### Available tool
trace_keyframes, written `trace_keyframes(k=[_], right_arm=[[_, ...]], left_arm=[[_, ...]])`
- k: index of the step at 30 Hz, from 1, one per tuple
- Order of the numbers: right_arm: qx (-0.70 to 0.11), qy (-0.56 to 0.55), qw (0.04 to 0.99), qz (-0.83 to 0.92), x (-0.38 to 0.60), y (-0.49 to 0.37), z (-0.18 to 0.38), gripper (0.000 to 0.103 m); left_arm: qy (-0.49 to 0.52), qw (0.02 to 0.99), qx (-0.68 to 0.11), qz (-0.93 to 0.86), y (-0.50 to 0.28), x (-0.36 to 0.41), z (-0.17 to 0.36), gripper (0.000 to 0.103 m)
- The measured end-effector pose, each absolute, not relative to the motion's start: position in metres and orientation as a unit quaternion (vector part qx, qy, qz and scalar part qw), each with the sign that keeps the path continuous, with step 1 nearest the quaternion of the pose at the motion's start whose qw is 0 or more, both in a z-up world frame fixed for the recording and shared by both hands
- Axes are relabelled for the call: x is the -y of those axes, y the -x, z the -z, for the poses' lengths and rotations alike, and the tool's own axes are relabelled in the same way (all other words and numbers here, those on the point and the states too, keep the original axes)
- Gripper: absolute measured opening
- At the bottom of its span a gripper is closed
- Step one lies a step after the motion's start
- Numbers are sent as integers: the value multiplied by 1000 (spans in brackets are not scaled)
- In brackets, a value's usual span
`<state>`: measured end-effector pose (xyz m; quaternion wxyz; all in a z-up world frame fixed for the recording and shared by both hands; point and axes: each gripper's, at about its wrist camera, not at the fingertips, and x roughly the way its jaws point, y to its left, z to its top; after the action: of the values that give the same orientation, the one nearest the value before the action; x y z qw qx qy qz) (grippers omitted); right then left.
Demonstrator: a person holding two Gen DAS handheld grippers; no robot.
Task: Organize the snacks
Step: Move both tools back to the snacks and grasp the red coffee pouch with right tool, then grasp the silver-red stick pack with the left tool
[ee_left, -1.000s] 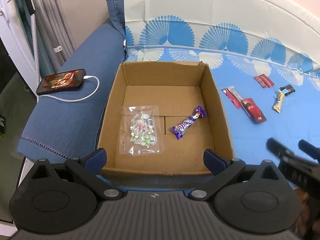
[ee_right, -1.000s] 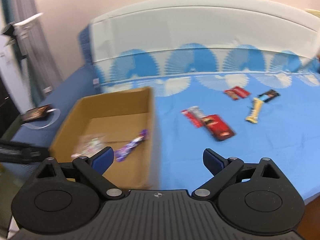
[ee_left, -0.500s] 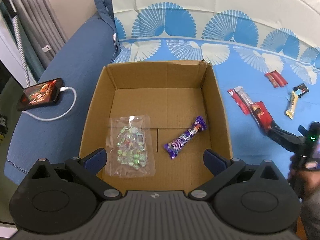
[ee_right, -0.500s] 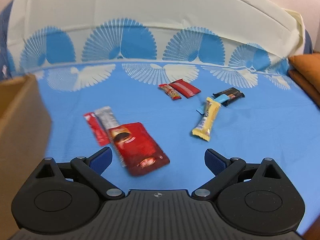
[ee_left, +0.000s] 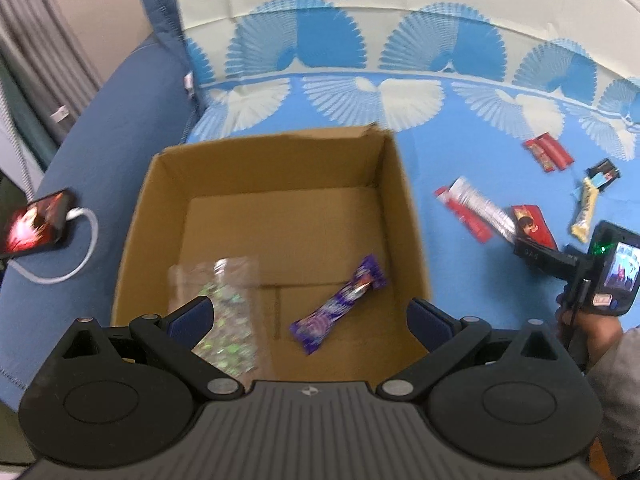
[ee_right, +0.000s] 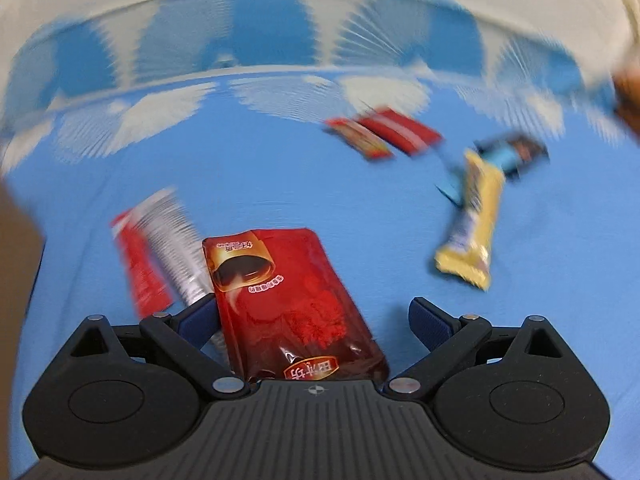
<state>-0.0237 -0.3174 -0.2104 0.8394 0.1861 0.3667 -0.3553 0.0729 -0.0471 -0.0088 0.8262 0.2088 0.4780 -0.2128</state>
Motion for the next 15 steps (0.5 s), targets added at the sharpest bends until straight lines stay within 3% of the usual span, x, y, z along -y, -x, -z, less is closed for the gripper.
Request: trace_keyframes(k=[3, 9, 15], right_arm=[[-353, -200, 842, 356, 332, 38, 212, 78], [-371, -206, 822, 379, 345, 80, 206, 75], [-381, -246, 774, 442, 359, 150, 197, 75]], left_arm=[[-205, 824, -471, 236, -71, 71, 9, 103], [-195, 811, -461, 304, -65, 137, 21, 103], [-364, 714, -397, 448, -52, 238, 77, 103]])
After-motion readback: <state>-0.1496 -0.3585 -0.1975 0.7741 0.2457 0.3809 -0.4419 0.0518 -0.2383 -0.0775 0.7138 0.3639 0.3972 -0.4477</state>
